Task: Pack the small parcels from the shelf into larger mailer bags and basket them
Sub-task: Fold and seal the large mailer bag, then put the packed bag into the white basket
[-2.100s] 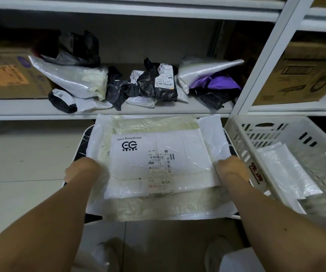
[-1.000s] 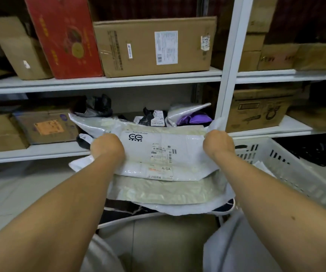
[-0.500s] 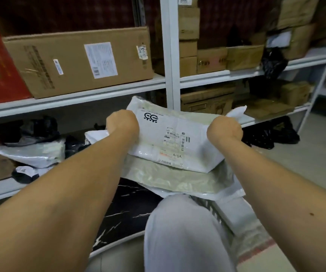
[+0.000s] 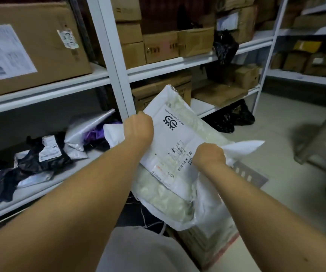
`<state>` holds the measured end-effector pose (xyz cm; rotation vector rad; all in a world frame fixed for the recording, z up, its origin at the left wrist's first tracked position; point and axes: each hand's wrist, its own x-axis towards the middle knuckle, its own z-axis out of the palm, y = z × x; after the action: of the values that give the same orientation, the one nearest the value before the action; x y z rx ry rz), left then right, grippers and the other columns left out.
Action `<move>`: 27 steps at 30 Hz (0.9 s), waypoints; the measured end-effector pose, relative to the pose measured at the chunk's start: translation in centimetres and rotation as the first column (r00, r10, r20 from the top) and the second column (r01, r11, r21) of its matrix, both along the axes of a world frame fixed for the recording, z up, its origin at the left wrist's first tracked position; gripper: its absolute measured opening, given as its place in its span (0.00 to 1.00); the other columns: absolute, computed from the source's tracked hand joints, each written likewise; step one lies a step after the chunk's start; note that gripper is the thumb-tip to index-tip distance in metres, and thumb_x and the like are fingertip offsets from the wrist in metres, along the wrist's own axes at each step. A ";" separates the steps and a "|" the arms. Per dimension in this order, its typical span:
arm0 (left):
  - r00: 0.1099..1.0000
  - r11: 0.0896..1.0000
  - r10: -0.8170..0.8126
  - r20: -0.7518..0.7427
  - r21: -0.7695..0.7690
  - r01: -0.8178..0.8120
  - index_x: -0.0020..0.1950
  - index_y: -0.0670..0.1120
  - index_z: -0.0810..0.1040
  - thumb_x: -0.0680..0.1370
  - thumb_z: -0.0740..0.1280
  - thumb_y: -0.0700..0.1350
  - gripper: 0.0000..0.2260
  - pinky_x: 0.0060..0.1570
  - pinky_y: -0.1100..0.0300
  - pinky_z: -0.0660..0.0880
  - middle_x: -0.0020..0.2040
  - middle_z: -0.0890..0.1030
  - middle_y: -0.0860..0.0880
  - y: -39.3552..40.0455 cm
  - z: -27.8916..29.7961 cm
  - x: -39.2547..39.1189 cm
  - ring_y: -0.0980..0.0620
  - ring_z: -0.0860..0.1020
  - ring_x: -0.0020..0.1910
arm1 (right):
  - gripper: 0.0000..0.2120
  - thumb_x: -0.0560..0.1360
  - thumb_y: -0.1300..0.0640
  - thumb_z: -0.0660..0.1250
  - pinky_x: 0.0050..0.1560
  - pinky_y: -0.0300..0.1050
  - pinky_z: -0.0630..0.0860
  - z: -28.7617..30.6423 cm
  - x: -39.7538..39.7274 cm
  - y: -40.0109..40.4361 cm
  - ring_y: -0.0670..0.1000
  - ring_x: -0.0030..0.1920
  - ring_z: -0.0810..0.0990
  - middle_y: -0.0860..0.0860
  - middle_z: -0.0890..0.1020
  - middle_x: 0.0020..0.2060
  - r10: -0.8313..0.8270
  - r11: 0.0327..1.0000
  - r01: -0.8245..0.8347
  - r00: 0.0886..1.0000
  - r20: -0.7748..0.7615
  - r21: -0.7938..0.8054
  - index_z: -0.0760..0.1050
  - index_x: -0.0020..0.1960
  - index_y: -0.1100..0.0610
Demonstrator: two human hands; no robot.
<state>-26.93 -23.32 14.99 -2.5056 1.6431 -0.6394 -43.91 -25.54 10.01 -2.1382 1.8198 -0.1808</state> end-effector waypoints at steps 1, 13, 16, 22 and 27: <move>1.000 1.000 -0.013 -0.011 0.001 0.013 0.56 0.38 0.75 0.77 0.59 0.30 0.11 0.42 0.57 0.68 0.48 0.75 0.43 -1.0 -0.6 -0.1 0.44 0.78 0.53 | 0.13 0.76 0.62 0.61 0.54 0.45 0.74 -0.7 0.1 -0.6 0.58 0.61 0.77 0.58 0.79 0.59 0.002 1.000 -0.002 1.000 -0.015 0.009 0.76 0.59 0.61; 0.995 0.991 -0.085 -0.043 0.102 0.089 0.59 0.36 0.76 0.77 0.59 0.29 0.13 0.42 0.57 0.69 0.55 0.77 0.42 -10.1 -9.2 0.1 0.42 0.79 0.53 | 0.04 0.76 0.62 0.60 0.42 0.42 0.69 -7.3 0.3 -5.8 0.54 0.50 0.75 0.51 0.70 0.41 0.113 0.978 -0.062 0.961 -0.252 0.201 0.74 0.46 0.59; 0.997 0.986 -0.074 -0.031 0.151 0.078 0.59 0.38 0.77 0.77 0.60 0.31 0.13 0.41 0.59 0.69 0.55 0.77 0.44 -11.3 -11.4 1.0 0.44 0.80 0.52 | 0.13 0.76 0.61 0.60 0.43 0.43 0.70 -8.8 0.6 -6.7 0.55 0.51 0.76 0.51 0.75 0.44 0.185 0.955 -0.092 0.929 -0.320 0.283 0.77 0.59 0.58; 0.994 0.971 -0.057 -0.090 0.225 0.077 0.56 0.39 0.78 0.75 0.63 0.32 0.11 0.40 0.59 0.71 0.53 0.78 0.44 -12.9 -15.5 1.7 0.46 0.80 0.50 | 0.18 0.77 0.56 0.59 0.54 0.46 0.74 -13.2 1.1 -7.3 0.54 0.64 0.75 0.51 0.76 0.64 0.237 0.906 -0.057 0.889 -0.391 0.419 0.74 0.66 0.54; 0.990 0.967 -0.085 -0.112 0.230 0.109 0.55 0.41 0.78 0.77 0.62 0.34 0.10 0.44 0.58 0.74 0.52 0.79 0.44 -14.5 -18.4 2.1 0.46 0.80 0.49 | 0.17 0.77 0.55 0.61 0.59 0.50 0.72 -17.2 -0.3 -7.5 0.53 0.65 0.74 0.48 0.77 0.64 0.349 0.818 -0.043 0.830 -0.436 0.574 0.76 0.65 0.53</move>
<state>-24.79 -37.78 -3.45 -2.3356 1.7684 -0.3065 -44.20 -33.03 -7.17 -2.0321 1.5839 0.9623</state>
